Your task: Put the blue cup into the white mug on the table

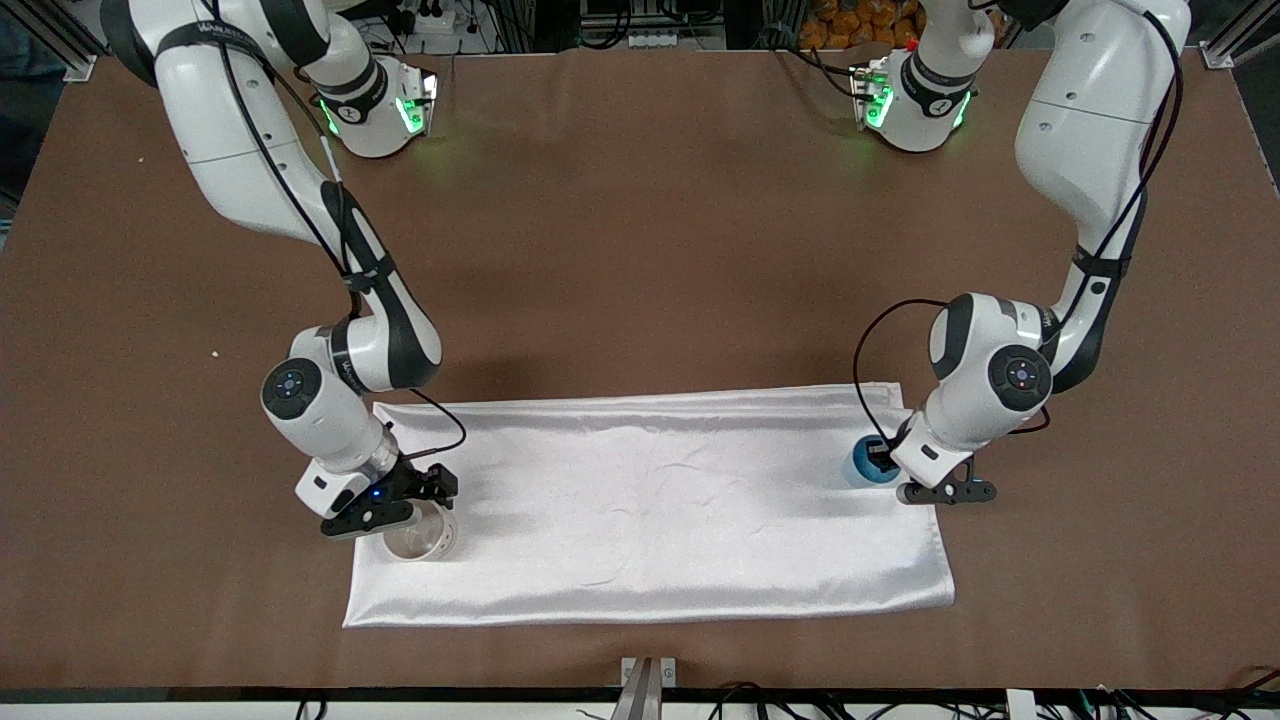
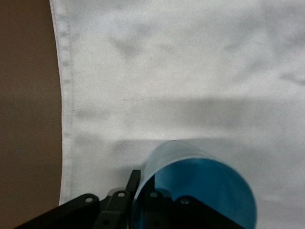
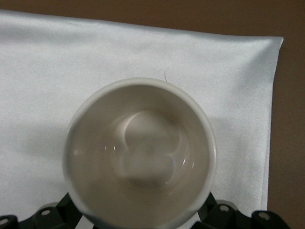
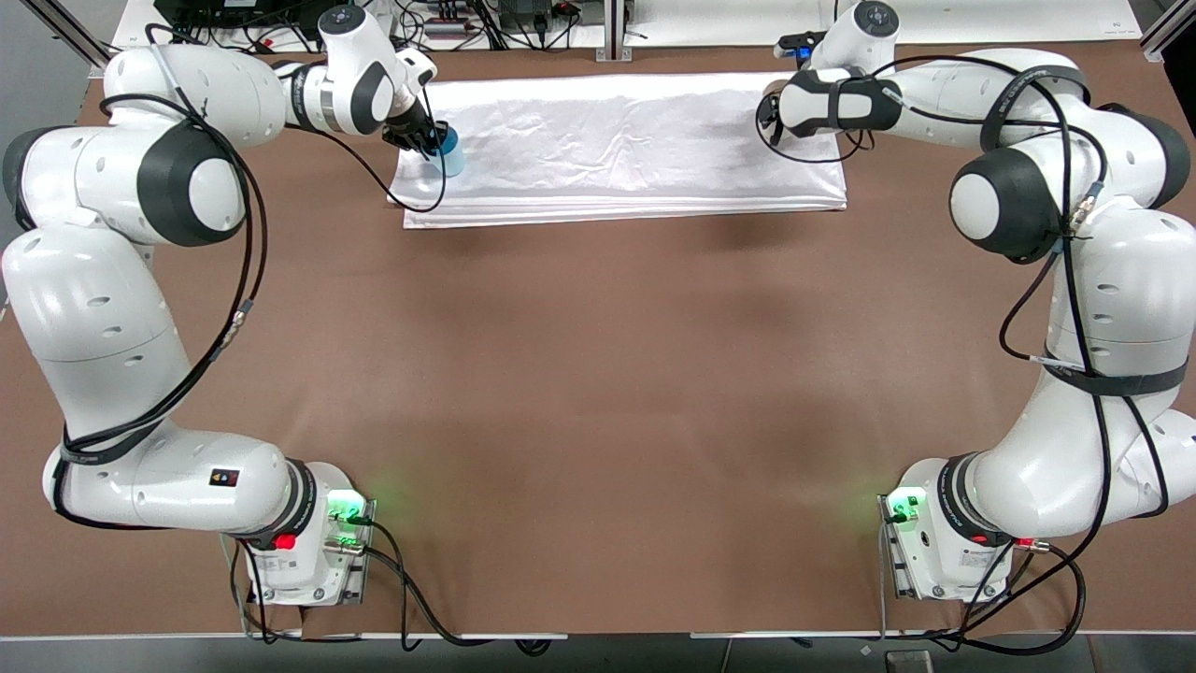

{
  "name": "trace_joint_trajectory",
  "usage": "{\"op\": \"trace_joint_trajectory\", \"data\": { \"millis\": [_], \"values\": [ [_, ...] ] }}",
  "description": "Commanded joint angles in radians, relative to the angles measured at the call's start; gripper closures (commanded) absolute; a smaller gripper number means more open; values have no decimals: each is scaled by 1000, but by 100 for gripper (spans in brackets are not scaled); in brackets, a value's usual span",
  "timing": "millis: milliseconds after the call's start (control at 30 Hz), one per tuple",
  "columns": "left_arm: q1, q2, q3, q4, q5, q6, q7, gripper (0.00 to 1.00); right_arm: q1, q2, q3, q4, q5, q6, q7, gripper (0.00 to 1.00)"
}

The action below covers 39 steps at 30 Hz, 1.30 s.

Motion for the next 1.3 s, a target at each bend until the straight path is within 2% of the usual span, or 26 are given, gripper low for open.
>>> {"op": "trace_joint_trajectory", "data": {
  "millis": [0, 100, 133, 167, 667, 800, 1067, 1267],
  "values": [
    [-6, 11, 3, 15, -15, 7, -12, 100, -8, 23, 5, 9, 0, 35, -6, 61],
    [-6, 11, 3, 15, -18, 7, -12, 100, -8, 23, 5, 9, 0, 35, -7, 90],
    [-6, 11, 3, 15, -16, 7, -12, 100, -8, 23, 5, 10, 0, 35, -7, 98],
    [-6, 11, 3, 15, -16, 7, -14, 100, -8, 23, 5, 10, 0, 35, -7, 100],
    [-4, 5, 5, 29, -13, 6, -8, 100, -5, 5, 5, 9, 3, 26, -7, 100],
    [-3, 0, 5, 29, -12, 4, -4, 100, -4, -27, 6, 1, 9, -15, -4, 100],
    [-3, -15, 8, 31, -12, 3, 0, 100, 5, -116, 8, -17, 17, -205, 33, 100],
    [-3, -30, 8, 31, -12, -2, 0, 100, 45, -211, 8, -137, 15, -218, 83, 100]
  ]
}}
